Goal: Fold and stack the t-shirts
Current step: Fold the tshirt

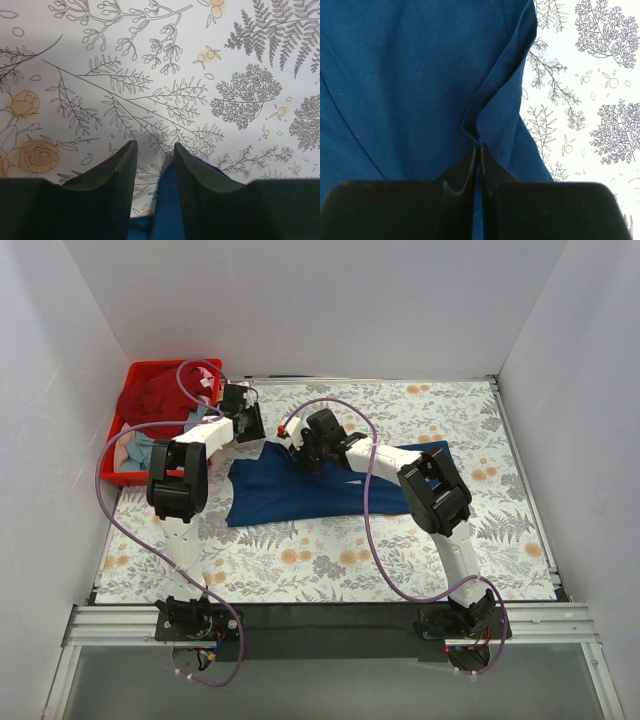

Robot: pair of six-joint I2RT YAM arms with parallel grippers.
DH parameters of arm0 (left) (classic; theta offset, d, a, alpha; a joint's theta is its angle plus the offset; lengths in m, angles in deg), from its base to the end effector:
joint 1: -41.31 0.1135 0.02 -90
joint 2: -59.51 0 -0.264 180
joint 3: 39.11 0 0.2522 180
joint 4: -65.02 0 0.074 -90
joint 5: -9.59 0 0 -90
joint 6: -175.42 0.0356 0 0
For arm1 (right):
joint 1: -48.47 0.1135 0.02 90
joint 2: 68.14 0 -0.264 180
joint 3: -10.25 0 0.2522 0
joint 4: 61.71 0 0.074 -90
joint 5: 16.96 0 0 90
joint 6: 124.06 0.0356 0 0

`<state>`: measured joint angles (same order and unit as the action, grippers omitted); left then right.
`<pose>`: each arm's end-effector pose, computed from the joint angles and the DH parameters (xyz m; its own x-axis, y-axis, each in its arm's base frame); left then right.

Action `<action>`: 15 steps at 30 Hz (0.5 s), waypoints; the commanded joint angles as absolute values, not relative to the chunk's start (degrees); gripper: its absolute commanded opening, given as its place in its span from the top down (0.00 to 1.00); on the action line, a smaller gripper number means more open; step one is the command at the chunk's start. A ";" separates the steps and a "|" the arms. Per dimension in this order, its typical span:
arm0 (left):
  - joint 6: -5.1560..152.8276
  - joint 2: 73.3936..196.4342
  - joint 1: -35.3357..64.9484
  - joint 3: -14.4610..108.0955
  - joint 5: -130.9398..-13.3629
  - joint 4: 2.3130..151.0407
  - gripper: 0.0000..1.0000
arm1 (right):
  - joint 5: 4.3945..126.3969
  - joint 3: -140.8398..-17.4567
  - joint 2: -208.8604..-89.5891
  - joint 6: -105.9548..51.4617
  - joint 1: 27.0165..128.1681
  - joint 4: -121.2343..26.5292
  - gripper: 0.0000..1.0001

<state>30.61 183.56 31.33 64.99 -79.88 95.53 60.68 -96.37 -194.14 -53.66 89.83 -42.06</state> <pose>0.4674 -0.0826 0.1617 -0.5841 -0.7270 -0.3610 -0.5175 0.6762 -0.5244 0.3684 0.3345 0.1749 -0.1869 -0.6011 -0.7770 -0.8842 0.4476 -0.1336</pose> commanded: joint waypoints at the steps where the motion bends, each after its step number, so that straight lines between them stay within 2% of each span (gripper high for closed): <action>1: 29.64 180.54 34.97 64.21 -72.69 93.99 0.66 | 59.59 -98.26 -194.00 -52.87 89.77 -43.47 0.93; 8: 11.71 177.90 35.24 64.38 -71.62 95.12 0.57 | 59.94 -98.00 -193.92 -52.61 89.69 -43.73 0.93; 15: 3.95 179.48 35.07 66.49 -69.86 101.18 0.52 | 61.69 -95.19 -193.30 -55.15 89.86 -44.87 0.93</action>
